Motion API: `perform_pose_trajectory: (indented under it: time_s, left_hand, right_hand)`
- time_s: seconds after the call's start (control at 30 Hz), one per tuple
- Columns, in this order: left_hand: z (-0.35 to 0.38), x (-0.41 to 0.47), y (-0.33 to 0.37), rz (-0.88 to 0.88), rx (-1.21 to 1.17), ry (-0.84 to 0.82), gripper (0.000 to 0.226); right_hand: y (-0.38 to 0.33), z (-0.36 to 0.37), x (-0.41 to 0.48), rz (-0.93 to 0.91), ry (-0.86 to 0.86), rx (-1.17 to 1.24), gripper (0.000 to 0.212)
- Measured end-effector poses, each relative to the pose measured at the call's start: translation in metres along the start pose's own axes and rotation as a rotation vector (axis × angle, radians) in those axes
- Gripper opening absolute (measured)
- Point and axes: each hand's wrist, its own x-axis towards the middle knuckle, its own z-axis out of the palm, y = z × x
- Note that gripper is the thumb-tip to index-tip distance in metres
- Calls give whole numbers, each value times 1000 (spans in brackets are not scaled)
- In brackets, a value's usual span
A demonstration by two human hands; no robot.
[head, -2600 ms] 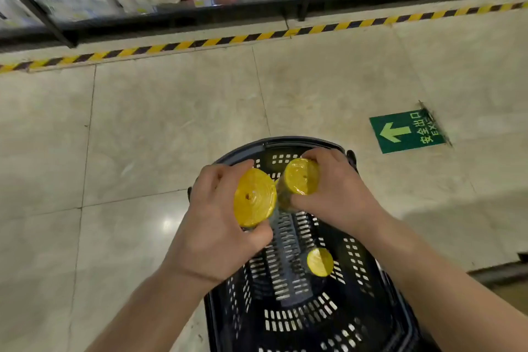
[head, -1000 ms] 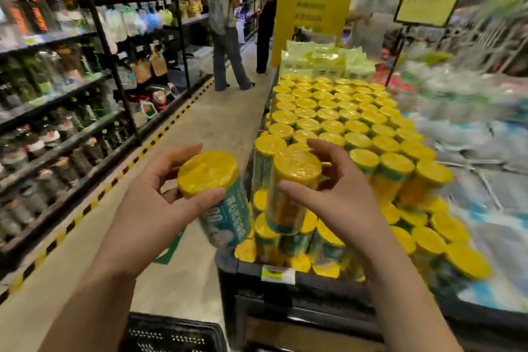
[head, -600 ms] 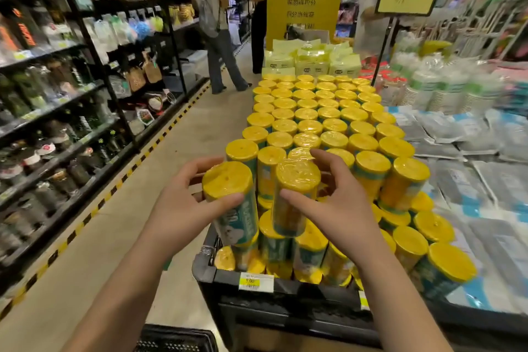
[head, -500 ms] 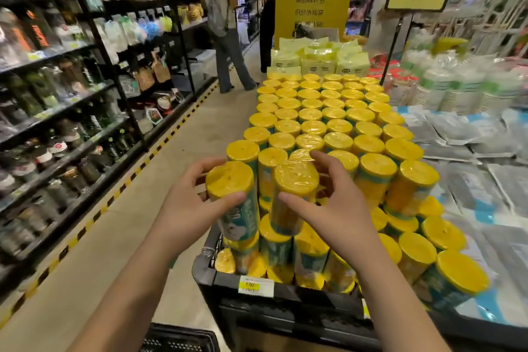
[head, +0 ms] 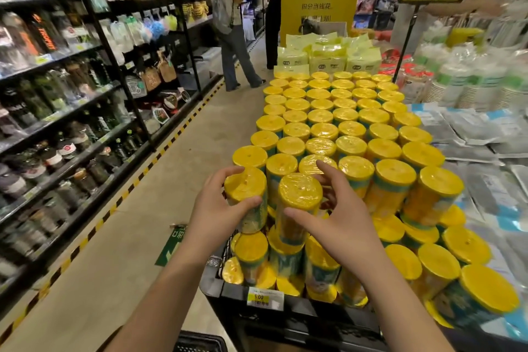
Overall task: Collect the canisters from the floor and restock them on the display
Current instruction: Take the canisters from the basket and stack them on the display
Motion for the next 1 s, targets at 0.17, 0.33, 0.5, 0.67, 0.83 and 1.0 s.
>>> perform_pose_trajectory:
  time_s: [0.17, 0.33, 0.5, 0.67, 0.83, 1.0]
  left_hand:
    - [7, 2, -10, 15, 14, -6, 55]
    - [4, 5, -16, 15, -21, -19, 62]
    - [5, 6, -22, 3, 18, -7, 85]
    - [6, 6, -25, -8, 28, -15, 88]
    - [7, 5, -26, -15, 26, -12, 86]
    - [9, 3, -27, -37, 9, -11, 85]
  right_hand:
    - [7, 5, 1, 13, 22, -13, 100]
    - [10, 11, 6, 15, 36, -38, 99]
    - [12, 25, 16, 10, 57, -96, 99]
    - [20, 42, 19, -6, 67, -173, 99]
    - [24, 47, 23, -38, 62, -254, 94]
    - [27, 46, 25, -62, 26, -332, 90]
